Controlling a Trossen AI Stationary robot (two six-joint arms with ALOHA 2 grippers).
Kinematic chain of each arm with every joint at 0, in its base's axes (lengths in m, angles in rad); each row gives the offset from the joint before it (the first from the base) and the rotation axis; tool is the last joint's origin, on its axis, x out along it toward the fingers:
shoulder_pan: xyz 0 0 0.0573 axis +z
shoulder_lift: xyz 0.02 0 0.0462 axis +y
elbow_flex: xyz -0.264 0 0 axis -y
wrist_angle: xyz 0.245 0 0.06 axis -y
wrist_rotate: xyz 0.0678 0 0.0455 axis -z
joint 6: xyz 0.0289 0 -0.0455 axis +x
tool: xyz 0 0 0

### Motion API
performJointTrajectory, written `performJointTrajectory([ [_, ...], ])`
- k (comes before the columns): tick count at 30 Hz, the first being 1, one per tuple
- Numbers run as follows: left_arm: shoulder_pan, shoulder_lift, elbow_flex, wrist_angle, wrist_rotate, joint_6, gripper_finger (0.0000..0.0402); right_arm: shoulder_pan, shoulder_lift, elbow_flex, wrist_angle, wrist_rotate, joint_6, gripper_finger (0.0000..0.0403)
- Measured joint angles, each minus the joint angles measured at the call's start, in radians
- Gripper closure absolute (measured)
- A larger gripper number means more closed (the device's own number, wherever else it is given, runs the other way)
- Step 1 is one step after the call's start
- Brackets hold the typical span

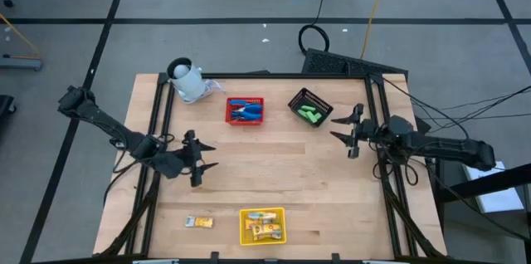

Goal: Pick & Place School Supplies
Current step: Put the yellow crayon box into the yellow bin

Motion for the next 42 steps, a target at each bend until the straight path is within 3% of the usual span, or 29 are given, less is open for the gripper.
performJointTrajectory([
  [5, -0.153, -0.086, 0.0, -0.026, -0.066, -0.012, 0.0151, -0.011, 0.0, 0.0, 0.0, -0.042, 0.03, 0.022],
  [11, -0.338, -0.127, -0.023, -0.049, 0.066, -0.308, 0.0151, -0.011, 0.0, 0.0, -0.019, -0.043, 0.041, 0.022],
  [17, -0.397, 0.044, -0.054, 0.084, 0.212, -0.529, 0.0151, -0.011, 0.0, 0.0, -0.016, -0.042, 0.048, 0.022],
  [28, -0.408, 0.396, -0.043, 0.322, 0.35, -0.665, 0.0151, -0.011, 0.001, -0.001, -0.02, -0.008, 0.066, 0.022],
  [36, -0.408, 0.584, 0.081, 0.305, 0.428, -0.677, 0.0151, -0.011, 0.001, -0.001, -0.019, -0.008, 0.068, 0.022],
  [42, -0.408, 0.674, 0.191, 0.157, 0.432, -0.688, 0.0151, -0.011, 0.001, -0.001, -0.019, 0.019, 0.067, 0.022],
])
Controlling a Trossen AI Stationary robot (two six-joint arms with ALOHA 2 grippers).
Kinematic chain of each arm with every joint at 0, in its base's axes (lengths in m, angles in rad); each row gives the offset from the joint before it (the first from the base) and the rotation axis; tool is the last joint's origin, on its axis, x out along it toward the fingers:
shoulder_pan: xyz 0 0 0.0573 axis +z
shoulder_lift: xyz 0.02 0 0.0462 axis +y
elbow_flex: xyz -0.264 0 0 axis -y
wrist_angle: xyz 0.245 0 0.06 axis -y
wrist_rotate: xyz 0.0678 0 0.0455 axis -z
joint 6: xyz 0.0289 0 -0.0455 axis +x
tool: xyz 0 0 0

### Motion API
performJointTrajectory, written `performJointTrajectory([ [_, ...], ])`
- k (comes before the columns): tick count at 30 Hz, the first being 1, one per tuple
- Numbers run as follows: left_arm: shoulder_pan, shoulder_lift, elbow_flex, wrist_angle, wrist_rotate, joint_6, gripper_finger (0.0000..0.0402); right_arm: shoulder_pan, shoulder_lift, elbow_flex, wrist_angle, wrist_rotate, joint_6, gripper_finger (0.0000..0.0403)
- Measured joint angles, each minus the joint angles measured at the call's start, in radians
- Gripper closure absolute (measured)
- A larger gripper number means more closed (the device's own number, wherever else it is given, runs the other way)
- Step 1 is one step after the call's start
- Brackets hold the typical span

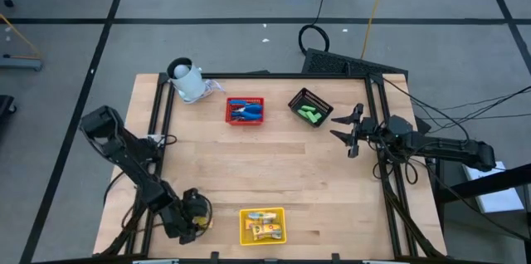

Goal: Pick & Place School Supplies
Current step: Put the yellow crayon box into the yellow bin

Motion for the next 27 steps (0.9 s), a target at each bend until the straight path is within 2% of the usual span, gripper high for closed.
performJointTrajectory([
  [7, 0.0, 0.088, 0.093, -0.122, 0.001, -0.014, 0.0151, 0.0, 0.0, 0.0, 0.0, 0.011, -0.002, 0.022],
  [13, -0.001, 0.09, 0.098, -0.136, -0.013, -0.04, 0.0162, 0.0, 0.0, 0.0, 0.0, 0.029, -0.003, 0.022],
  [16, -0.007, 0.09, 0.097, -0.141, -0.029, -0.042, 0.0203, 0.0, 0.0, 0.0, 0.0, 0.029, -0.003, 0.022],
  [22, -0.006, 0.091, 0.096, -0.146, -0.035, -0.021, 0.033, 0.0, 0.0, 0.0, -0.001, 0.029, -0.003, 0.022],
  [27, -0.006, 0.091, 0.096, -0.13, -0.044, 0.035, 0.0333, 0.0, 0.0, 0.0, -0.001, 0.029, -0.003, 0.022],
])
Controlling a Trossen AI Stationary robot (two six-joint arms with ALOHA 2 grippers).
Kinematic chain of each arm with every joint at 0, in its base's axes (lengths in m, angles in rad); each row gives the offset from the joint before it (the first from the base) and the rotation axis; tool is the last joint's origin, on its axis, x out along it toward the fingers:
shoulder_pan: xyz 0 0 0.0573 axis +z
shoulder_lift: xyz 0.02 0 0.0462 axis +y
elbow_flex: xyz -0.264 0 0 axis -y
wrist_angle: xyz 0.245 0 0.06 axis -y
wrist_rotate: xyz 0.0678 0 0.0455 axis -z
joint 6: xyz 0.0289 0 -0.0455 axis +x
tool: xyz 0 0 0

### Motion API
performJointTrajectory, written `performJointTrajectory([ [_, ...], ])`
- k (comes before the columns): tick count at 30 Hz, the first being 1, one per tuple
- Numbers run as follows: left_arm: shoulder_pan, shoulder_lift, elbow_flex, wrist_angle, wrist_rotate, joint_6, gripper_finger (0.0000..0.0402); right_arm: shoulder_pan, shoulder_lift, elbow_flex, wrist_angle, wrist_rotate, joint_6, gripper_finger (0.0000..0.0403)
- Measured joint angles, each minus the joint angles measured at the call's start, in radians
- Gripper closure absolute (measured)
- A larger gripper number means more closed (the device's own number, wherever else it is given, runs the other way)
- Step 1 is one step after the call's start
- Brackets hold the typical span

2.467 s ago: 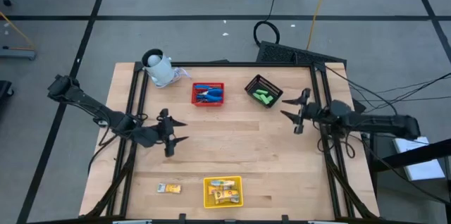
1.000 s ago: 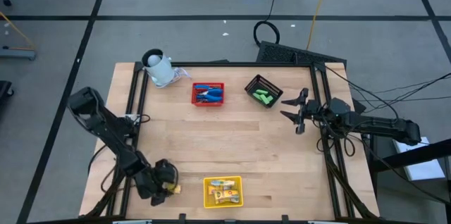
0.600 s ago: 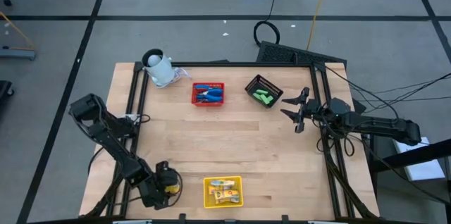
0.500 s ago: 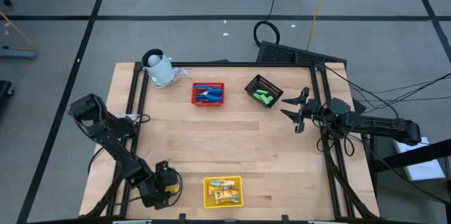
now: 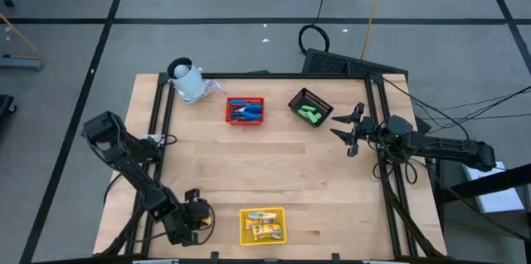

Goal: Pick & Place School Supplies
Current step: Put the yellow crayon box into the yellow bin

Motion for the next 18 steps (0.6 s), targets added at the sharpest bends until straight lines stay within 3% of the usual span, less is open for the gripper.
performJointTrajectory([
  [12, 0.055, -0.003, -0.004, 0.062, -0.123, 0.184, 0.0333, 0.0, 0.0, 0.0, 0.0, -0.003, 0.003, 0.022],
  [18, 0.103, -0.095, -0.005, 0.065, -0.239, 0.368, 0.0333, 0.0, 0.0, 0.0, 0.0, -0.003, 0.003, 0.022],
])
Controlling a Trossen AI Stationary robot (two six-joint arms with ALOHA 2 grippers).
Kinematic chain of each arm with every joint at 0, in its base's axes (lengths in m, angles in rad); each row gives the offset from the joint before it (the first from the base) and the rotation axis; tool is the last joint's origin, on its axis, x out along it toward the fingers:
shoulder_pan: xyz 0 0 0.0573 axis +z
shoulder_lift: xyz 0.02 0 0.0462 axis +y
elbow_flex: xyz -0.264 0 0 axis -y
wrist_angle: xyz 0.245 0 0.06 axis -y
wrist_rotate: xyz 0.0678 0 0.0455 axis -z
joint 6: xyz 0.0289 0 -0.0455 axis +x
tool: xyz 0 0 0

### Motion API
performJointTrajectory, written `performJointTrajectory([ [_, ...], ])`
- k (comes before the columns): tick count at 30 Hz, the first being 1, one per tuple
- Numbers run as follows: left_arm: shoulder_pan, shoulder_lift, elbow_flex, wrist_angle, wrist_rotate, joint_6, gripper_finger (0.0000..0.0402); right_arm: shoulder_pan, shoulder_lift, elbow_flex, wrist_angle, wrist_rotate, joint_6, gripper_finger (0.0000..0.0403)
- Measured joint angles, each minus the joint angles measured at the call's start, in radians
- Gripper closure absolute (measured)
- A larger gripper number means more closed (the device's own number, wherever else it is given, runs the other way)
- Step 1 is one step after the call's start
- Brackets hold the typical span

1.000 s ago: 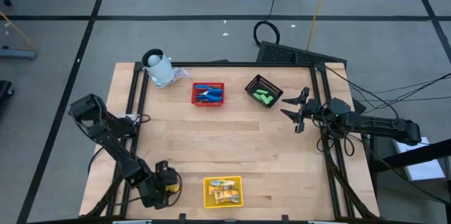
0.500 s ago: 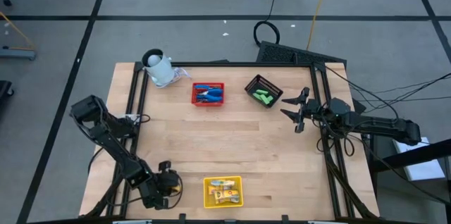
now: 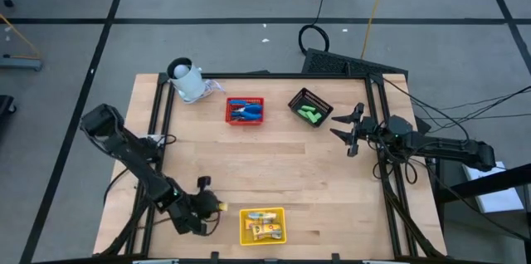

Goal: Pick & Place School Supplies
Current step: Put the yellow crayon box into the yellow bin

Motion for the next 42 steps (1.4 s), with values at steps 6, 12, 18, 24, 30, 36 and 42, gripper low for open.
performJointTrajectory([
  [6, 0.003, -0.15, 0.0, 0.103, -0.191, 0.267, 0.0333, 0.0, 0.0, 0.0, -0.008, 0.0, 0.0, 0.022],
  [12, 0.026, -0.191, 0.001, 0.448, -0.179, 0.674, 0.0333, 0.0, 0.0, 0.0, -0.017, 0.0, 0.0, 0.022],
  [18, 0.188, -0.099, 0.0, 0.697, 0.141, 0.859, 0.0333, 0.0, 0.0, 0.0, -0.017, 0.0, 0.0, 0.022],
  [24, 0.357, 0.052, 0.002, 0.971, 0.44, 0.901, 0.0333, 0.0, 0.0, 0.0, -0.017, -0.001, 0.0, 0.022],
  [30, 0.44, 0.083, 0.002, 0.848, 0.424, 0.804, 0.0333, 0.0, 0.0, 0.0, -0.015, -0.001, 0.007, 0.022],
  [36, 0.395, 0.082, 0.002, 0.821, 0.403, 0.696, 0.0333, 0.0, 0.0, 0.0, -0.015, 0.0, 0.015, 0.022],
  [42, 0.323, 0.083, 0.002, 0.853, 0.339, 0.629, 0.0333, 0.0, 0.0, 0.0, -0.015, 0.0, 0.023, 0.022],
])
